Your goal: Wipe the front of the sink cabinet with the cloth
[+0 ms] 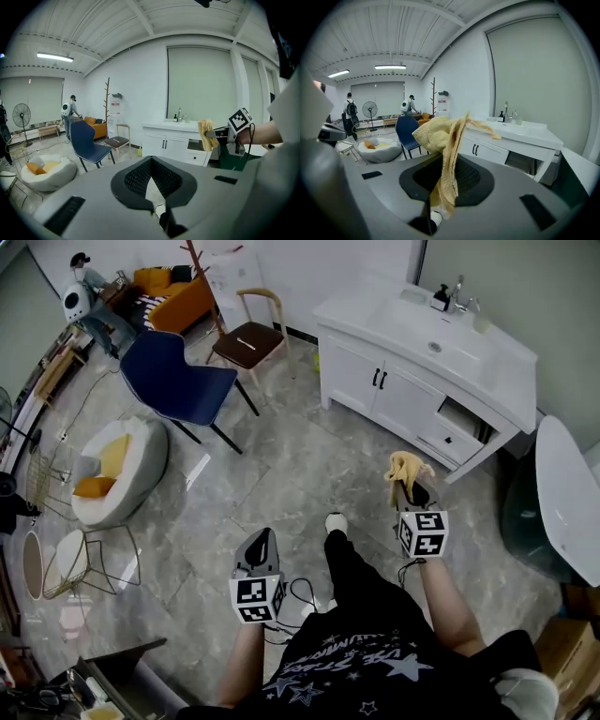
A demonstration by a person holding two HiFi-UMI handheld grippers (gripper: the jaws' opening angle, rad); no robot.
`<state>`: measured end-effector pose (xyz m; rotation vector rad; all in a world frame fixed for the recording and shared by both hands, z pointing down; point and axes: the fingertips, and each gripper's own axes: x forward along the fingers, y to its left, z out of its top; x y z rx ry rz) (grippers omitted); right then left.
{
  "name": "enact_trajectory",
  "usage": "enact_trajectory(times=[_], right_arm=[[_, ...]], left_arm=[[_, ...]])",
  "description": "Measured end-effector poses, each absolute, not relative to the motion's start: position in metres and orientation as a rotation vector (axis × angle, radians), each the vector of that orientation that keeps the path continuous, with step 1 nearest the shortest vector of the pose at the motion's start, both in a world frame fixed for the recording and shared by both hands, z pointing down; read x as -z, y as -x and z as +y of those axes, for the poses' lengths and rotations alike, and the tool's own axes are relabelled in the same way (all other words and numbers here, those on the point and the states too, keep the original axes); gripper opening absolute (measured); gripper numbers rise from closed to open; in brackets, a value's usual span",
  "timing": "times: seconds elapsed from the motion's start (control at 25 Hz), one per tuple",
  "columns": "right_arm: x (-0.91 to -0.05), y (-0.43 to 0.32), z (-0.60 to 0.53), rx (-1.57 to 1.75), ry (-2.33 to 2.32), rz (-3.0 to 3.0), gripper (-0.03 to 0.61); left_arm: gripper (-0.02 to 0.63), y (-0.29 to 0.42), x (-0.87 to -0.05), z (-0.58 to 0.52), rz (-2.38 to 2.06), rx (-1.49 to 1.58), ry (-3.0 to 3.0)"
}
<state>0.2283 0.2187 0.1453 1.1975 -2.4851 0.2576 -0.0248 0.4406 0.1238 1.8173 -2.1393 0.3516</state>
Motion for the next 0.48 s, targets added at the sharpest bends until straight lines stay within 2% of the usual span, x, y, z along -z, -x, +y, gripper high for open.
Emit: enact_trajectory(times=[0.48], right_arm=[[-0.212, -0.178, 0.020, -0.456, -1.305, -2.356, 0.081]], left_arm=[[0.017, 0.089, -0.126, 0.234, -2.025, -0.502, -1.900]])
